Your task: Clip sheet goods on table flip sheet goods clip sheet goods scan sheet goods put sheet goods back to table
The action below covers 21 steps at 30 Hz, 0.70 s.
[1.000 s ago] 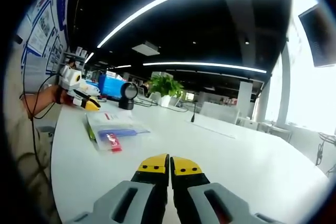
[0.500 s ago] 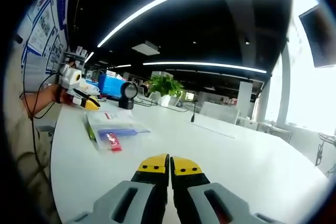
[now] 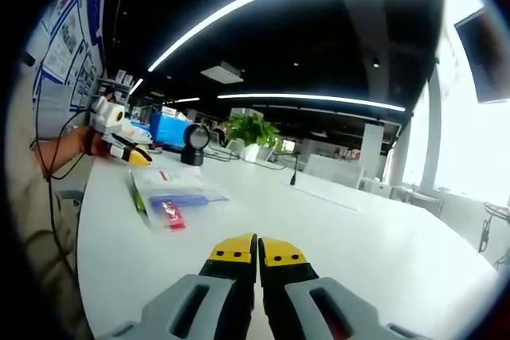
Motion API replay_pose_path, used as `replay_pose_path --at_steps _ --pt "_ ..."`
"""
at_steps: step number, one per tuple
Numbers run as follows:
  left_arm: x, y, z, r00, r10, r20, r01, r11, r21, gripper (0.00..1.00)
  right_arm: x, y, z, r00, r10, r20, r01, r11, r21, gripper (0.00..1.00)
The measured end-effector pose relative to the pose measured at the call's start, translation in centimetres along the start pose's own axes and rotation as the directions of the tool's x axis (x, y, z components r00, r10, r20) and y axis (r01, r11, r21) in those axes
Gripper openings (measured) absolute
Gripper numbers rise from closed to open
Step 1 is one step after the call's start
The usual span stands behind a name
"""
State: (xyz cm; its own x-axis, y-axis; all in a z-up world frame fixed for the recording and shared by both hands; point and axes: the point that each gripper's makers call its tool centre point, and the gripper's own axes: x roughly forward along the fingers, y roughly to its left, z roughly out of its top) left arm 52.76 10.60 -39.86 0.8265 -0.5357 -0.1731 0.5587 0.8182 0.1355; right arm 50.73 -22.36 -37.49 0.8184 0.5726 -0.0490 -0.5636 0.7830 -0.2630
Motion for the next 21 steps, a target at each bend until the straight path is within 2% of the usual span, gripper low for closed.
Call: replay_pose_path --at_steps 7,13,17,19,21 --pt "0.0 -0.1 0.0 1.0 -0.014 -0.001 0.014 1.0 0.001 0.07 0.1 0.5 0.0 1.0 0.006 -0.011 -0.006 1.0 -0.021 0.0" --pt "0.0 0.3 0.2 1.0 0.0 0.004 0.0 1.0 -0.013 0.08 0.1 1.0 0.1 1.0 0.016 -0.018 -0.016 0.999 -0.032 0.0" --pt "-0.1 0.3 0.3 1.0 -0.001 -0.002 0.001 1.0 0.001 0.11 0.1 1.1 0.3 1.0 0.012 -0.018 -0.012 1.0 -0.016 0.0" --pt "-0.2 0.1 1.0 0.999 -0.019 0.026 0.02 0.999 -0.026 0.11 0.1 1.2 0.3 1.0 0.014 -0.02 -0.014 1.0 -0.015 0.0" --pt "-0.1 0.1 1.4 1.0 -0.013 0.029 0.014 1.0 -0.016 0.11 0.1 1.2 0.2 1.0 0.013 -0.025 -0.014 1.0 -0.02 0.0"
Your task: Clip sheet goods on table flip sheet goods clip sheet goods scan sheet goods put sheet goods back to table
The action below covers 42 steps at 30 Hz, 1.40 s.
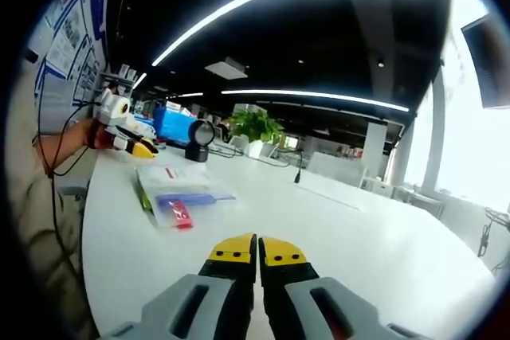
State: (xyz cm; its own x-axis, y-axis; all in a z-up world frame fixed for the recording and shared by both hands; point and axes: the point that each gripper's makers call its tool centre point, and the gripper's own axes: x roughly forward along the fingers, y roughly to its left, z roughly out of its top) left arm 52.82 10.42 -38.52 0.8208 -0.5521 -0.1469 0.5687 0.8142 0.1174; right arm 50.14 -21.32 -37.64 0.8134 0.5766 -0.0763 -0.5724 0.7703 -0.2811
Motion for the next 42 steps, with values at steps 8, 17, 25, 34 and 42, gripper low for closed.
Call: replay_pose_path --at_steps 8,17,25,34,42 --pt "0.0 -0.2 0.4 1.0 0.0 0.006 0.0 1.0 -0.011 0.11 -0.2 -0.1 0.3 1.0 0.005 0.009 -0.005 1.0 0.012 0.0" --pt "0.6 -1.1 1.3 1.0 -0.013 0.005 0.013 1.0 -0.008 0.11 0.2 -0.3 1.6 1.0 0.03 0.008 -0.03 0.999 -0.029 0.0" --pt "0.6 -0.9 2.1 1.0 0.009 -0.002 -0.009 1.0 0.01 0.11 1.5 0.2 3.0 0.995 0.093 -0.027 -0.094 0.992 -0.081 0.0" --pt "1.2 -1.6 2.4 0.999 -0.019 -0.03 0.02 0.999 0.039 0.12 3.3 2.3 3.6 0.984 0.169 -0.049 -0.174 0.978 -0.116 0.02" --pt "1.9 -2.7 2.8 0.998 -0.064 -0.027 0.064 0.998 -0.012 0.14 3.9 2.2 3.7 0.984 0.171 -0.046 -0.174 0.982 -0.076 0.03"
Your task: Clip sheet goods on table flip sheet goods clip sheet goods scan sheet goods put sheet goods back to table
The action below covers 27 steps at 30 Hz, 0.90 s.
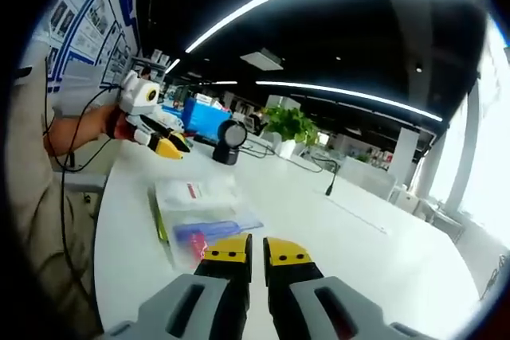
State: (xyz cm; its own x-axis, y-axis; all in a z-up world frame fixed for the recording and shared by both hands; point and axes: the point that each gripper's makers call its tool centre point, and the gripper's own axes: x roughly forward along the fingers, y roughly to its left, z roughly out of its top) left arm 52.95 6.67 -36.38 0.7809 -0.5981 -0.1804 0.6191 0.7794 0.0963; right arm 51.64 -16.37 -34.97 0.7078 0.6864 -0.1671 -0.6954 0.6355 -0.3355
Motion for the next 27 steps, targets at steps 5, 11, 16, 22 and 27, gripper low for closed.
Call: replay_pose_path --at_steps 5,11,16,22,27 --pt "0.6 -0.7 -0.3 0.999 -0.036 -0.031 0.035 0.999 -0.012 0.14 -0.1 -0.3 -0.6 1.0 -0.016 -0.003 0.016 1.0 0.026 0.03" --pt "1.3 -1.0 -1.0 0.996 -0.053 -0.078 0.053 0.999 -0.001 0.14 -0.3 -0.6 -0.6 1.0 -0.028 0.003 0.028 0.998 0.052 0.02" --pt "1.8 -1.6 -0.9 0.993 -0.087 -0.081 0.083 0.995 -0.054 0.14 0.0 -0.1 -0.8 1.0 -0.013 -0.001 0.013 0.999 0.047 0.02" --pt "2.3 -1.9 -1.1 0.99 -0.111 -0.09 0.103 0.99 -0.097 0.15 0.7 0.7 -1.3 1.0 0.005 -0.012 -0.005 0.999 0.049 0.02" --pt "2.6 -2.0 -1.5 0.985 -0.13 -0.114 0.116 0.985 -0.124 0.15 1.3 1.3 -1.8 1.0 0.022 -0.021 -0.02 0.998 0.054 0.02"
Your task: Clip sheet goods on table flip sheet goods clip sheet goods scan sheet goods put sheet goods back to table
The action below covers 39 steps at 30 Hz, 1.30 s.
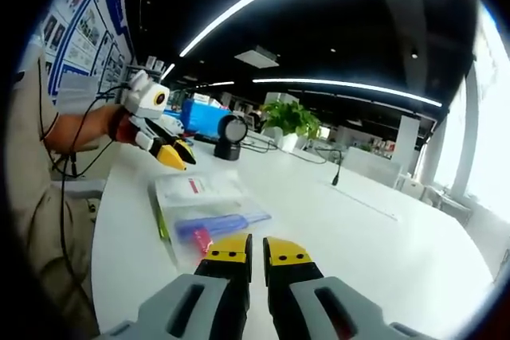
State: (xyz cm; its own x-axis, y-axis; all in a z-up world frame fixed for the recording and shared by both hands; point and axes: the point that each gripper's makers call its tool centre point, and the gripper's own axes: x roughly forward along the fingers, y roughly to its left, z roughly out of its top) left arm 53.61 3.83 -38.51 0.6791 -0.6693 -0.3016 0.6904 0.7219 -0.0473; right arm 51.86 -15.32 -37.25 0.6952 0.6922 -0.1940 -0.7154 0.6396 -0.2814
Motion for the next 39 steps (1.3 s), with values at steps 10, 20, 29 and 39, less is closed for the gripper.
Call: replay_pose_path --at_steps 10,20,29,39 --pt "0.6 -0.6 -0.7 0.997 -0.067 -0.026 0.064 0.993 -0.102 0.15 0.1 0.2 -0.1 1.0 0.01 -0.006 -0.01 1.0 -0.003 0.02" --pt "1.0 -0.8 -1.0 0.989 -0.14 -0.046 0.121 0.95 -0.286 0.15 -0.1 0.3 -0.2 1.0 0.018 -0.009 -0.018 1.0 -0.007 0.02" --pt "1.3 -1.3 -0.7 0.981 -0.191 -0.02 0.166 0.896 -0.413 0.14 -0.1 0.5 -0.3 1.0 0.023 -0.017 -0.023 1.0 -0.013 0.02" --pt "1.2 -1.8 -0.2 0.976 -0.216 0.001 0.193 0.868 -0.458 0.13 -0.1 0.4 -0.5 1.0 0.024 -0.02 -0.024 1.0 -0.01 0.02"
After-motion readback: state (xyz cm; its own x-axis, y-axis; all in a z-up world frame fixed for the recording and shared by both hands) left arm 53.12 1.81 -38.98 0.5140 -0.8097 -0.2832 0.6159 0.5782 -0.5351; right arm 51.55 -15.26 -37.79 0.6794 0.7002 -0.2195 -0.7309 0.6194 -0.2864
